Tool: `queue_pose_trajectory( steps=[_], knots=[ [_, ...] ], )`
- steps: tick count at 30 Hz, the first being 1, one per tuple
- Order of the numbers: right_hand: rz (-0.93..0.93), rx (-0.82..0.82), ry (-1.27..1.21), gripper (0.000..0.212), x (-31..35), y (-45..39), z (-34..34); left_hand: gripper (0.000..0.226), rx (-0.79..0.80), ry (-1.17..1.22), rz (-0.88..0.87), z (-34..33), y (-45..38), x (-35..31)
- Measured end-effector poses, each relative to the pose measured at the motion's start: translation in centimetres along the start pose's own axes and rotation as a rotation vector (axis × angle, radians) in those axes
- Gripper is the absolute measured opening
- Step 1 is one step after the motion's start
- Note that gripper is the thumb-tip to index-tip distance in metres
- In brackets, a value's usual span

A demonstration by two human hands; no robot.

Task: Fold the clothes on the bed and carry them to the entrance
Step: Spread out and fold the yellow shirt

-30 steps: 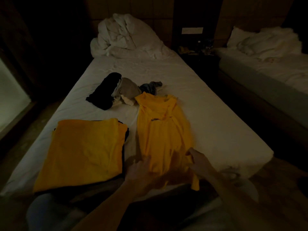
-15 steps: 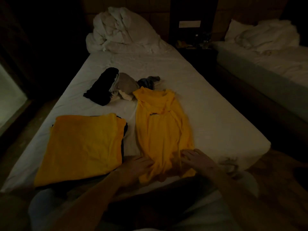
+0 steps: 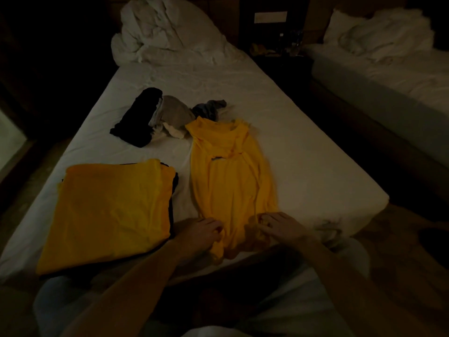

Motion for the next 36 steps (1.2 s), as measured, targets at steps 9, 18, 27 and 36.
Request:
queue_pose_trajectory(
  steps=[9, 18, 27, 36],
  knots=[
    [0.090, -0.039, 0.023, 0.058, -0.8, 0.9, -2.6, 0.023, -0.237, 0.143, -0.001, -0.8, 1.0, 0.3],
    [0.050, -0.335, 0.128, 0.039, -0.9, -1.0, -1.1, 0.031, -0.240, 0.141, -0.090, -1.8, 0.8, 2.1],
    [-0.544, -0.449, -0.812, 0.038, -7.2, -4.5, 6.1, 0.019, -0.608, 1.172, 0.741, 4.0, -3.4, 6.3],
    [-0.798, -0.832, -1.087, 0.034, -17.2, -13.4, 14.9, 0.048, -0.831, 1.535, 0.910, 11.6, -7.0, 21.0]
  ],
)
Point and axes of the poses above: each hand's wrist, its own y-axis away from the middle knuckle, its own z-axis out of the back of the hand, x = y × z, the point moved 2 cm from there along -y, towards the middle knuckle, and after that the axes turned 7 degrees about y, right-handed, at the moved point
